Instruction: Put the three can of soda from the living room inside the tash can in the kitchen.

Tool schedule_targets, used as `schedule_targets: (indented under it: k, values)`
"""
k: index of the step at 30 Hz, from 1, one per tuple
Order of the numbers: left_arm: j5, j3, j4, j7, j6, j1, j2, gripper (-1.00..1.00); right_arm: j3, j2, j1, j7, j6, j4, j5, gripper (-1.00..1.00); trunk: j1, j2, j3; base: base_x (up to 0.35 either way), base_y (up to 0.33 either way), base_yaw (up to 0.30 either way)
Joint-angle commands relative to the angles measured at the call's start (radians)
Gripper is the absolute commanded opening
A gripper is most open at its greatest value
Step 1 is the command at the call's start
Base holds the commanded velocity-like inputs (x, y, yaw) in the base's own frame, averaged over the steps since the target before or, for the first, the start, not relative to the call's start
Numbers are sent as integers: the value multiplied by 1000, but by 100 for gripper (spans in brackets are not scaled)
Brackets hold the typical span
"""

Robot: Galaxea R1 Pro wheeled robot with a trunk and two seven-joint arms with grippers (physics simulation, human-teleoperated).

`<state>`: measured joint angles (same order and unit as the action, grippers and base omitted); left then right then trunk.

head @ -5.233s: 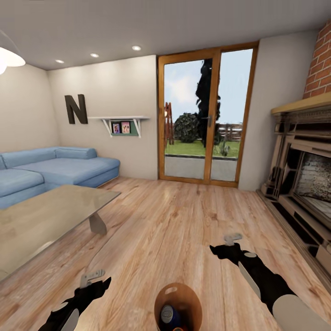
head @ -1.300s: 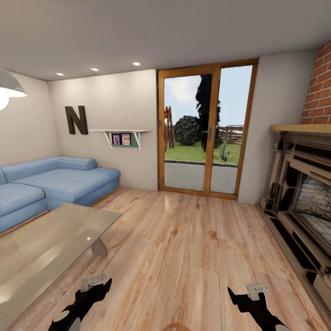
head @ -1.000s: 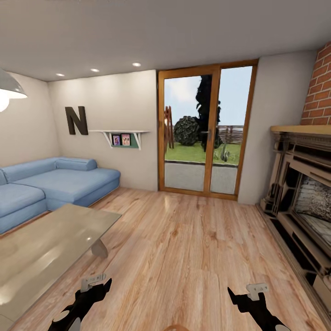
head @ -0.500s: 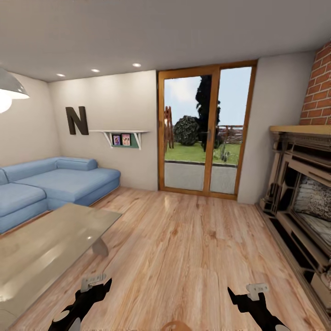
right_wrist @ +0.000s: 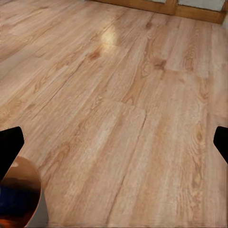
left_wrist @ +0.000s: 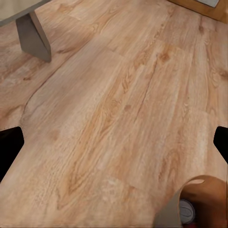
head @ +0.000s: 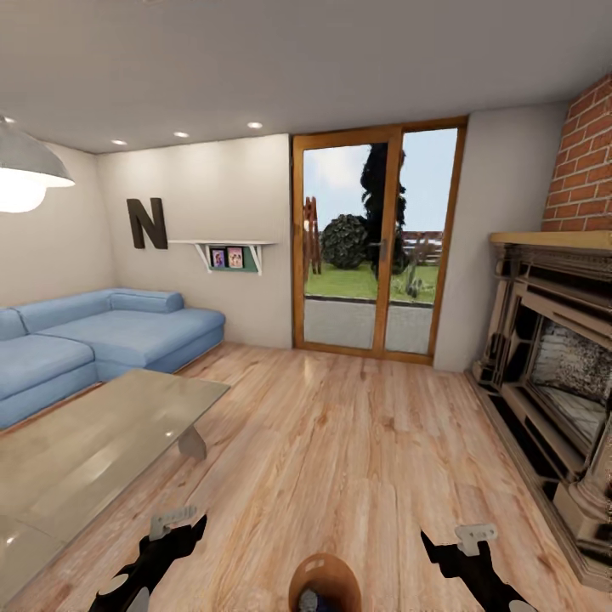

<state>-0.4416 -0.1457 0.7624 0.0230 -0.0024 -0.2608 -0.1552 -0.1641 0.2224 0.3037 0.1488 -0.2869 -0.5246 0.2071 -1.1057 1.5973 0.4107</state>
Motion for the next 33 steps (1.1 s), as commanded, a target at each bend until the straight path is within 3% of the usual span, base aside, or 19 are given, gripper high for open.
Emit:
schedule_targets:
  k: [1,11,33]
  values:
    - [0,0,0,0,0,0,0,100,0,0,0,0,0,0,0,100,0,0,0,-322,0,0]
    - [-2,1,0,0,0,0,0,100,0,0,0,0,0,0,0,100,0,0,0,-224,0,0]
    - [-2,2,0,0,-1,0,0,100,-1,0,0,0,0,0,0,100,0,0,0,-18,0,0]
